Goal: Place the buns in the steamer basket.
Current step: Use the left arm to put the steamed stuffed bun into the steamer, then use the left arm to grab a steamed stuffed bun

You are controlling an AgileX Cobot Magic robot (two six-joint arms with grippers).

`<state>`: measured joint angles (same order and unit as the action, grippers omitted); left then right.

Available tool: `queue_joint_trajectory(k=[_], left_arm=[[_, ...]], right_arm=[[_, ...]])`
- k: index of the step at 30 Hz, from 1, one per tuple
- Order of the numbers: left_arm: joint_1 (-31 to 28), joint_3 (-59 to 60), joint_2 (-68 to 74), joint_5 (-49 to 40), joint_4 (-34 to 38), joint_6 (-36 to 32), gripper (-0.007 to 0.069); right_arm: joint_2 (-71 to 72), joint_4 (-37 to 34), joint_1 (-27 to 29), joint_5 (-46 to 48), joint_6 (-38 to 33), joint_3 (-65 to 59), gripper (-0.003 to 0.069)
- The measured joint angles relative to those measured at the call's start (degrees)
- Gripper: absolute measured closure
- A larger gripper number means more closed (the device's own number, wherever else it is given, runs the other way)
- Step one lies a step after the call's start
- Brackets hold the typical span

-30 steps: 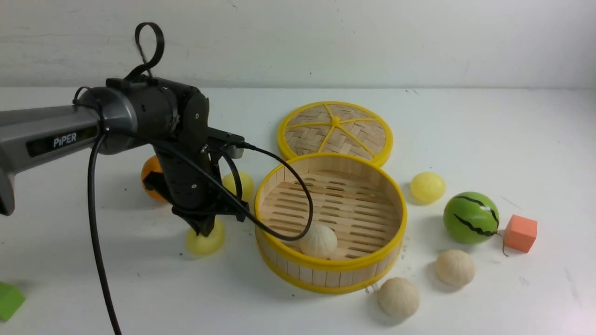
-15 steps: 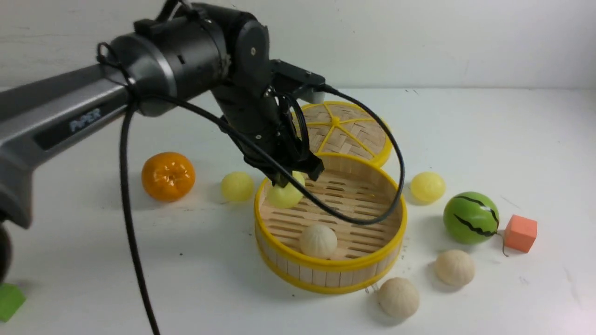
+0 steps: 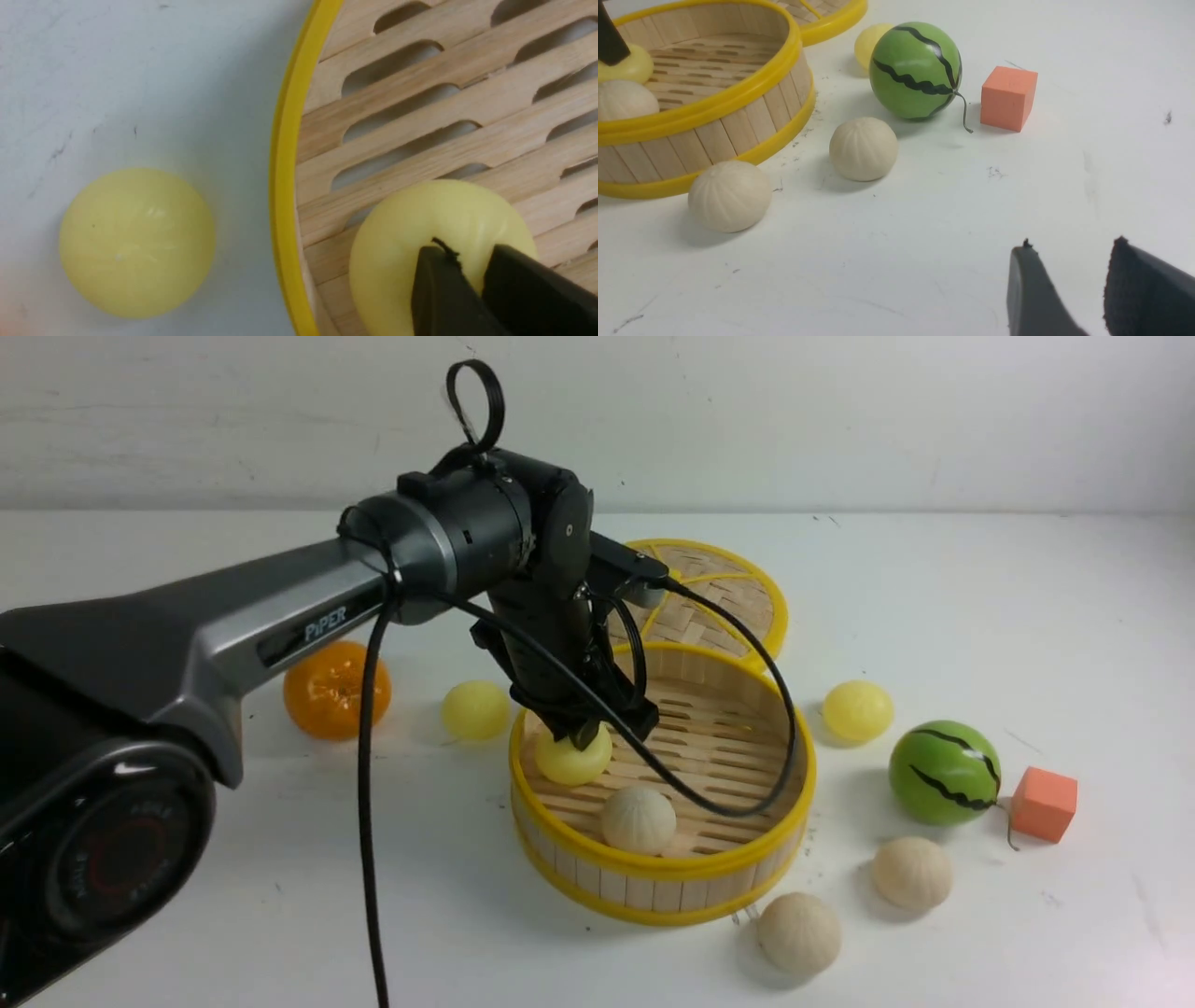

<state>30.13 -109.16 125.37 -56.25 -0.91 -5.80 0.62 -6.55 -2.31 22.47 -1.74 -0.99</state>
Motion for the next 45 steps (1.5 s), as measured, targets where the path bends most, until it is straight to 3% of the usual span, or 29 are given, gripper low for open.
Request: queue_joint_trajectory(k=[4, 6, 12, 14, 16, 24, 45], left_arm=[[0.0, 0.1, -4.5, -3.5, -1.3, 3.7, 0.0294], [-0.4, 0.1, -6.8, -5.5, -2.9, 4.7, 0.0270], [-7.6, -0.1, -9.2, -7.4, -0.1, 5.3, 0.0365], [-11.3, -0.1, -6.6, -4.9, 3.7, 4.4, 0.0429], [-12.4, 0.0, -5.2, -3.0, 5.1, 2.7, 0.0443], [-12.6, 0.0, -0.6, 2.6, 7.2, -2.7, 0.0392], [-12.6, 0.0, 4.6, 10.7, 4.8, -3.0, 0.0386]], right_arm=[[0.0, 0.0, 0.0, 0.0, 0.0, 0.0, 0.0418], [0.0, 0.0, 0.0, 0.0, 0.0, 0.0, 0.0418], [0.0, 0.0, 0.0, 0.0, 0.0, 0.0, 0.0418], [0.0, 0.0, 0.0, 0.0, 0.0, 0.0, 0.0418], [0.0, 0.0, 0.0, 0.0, 0.0, 0.0, 0.0418], [0.0, 0.0, 0.0, 0.0, 0.0, 0.0, 0.0418], [0.0, 0.0, 0.0, 0.0, 0.0, 0.0, 0.0418]])
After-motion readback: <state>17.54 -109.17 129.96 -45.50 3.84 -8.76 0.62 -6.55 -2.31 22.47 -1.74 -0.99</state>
